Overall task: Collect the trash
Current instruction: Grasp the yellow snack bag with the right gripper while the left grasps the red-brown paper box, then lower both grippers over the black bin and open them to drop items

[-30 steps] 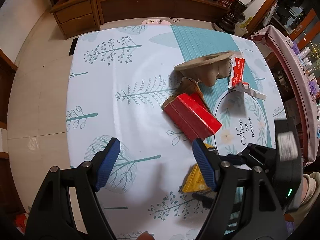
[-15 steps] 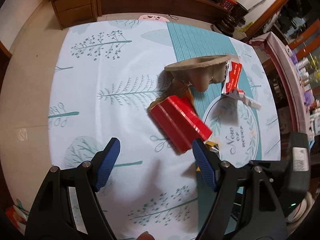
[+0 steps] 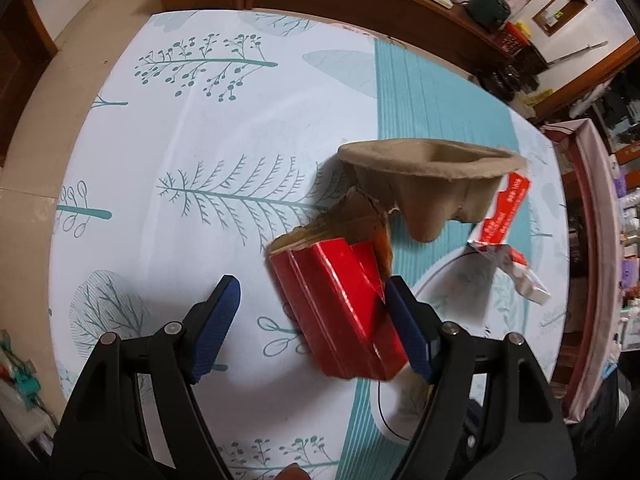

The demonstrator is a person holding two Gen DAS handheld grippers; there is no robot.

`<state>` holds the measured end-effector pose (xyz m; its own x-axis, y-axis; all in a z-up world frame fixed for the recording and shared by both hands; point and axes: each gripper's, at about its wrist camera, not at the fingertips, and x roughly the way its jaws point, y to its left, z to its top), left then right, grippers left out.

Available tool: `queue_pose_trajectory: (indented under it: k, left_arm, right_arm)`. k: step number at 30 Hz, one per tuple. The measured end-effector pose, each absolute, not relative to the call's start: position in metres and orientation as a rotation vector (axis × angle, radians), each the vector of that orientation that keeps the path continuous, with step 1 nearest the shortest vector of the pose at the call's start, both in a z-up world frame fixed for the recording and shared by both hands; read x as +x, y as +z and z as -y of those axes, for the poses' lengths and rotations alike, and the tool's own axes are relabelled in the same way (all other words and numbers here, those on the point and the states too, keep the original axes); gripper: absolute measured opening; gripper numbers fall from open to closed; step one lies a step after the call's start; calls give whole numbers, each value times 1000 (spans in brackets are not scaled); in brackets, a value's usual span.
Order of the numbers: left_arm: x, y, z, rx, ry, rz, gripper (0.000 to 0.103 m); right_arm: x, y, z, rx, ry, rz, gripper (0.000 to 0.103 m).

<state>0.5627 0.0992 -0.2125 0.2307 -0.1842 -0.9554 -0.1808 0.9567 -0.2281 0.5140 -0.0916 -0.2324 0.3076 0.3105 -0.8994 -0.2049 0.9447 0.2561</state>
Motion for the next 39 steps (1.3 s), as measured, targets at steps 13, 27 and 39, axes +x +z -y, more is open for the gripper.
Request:
queue_pose_trajectory:
  k: [13, 27, 39]
  left_arm:
    - [536, -224, -75, -241, 0, -1355, 11]
    - [369, -159, -52, -185, -52, -1295, 11]
    - [146, -107, 8, -222, -39, -1207, 11]
  right_arm:
    - [475, -228, 108, 154, 359, -1204, 8]
    - [367, -176, 156, 196, 430, -1142, 8]
    - [179, -138, 222, 181, 589, -1119, 8]
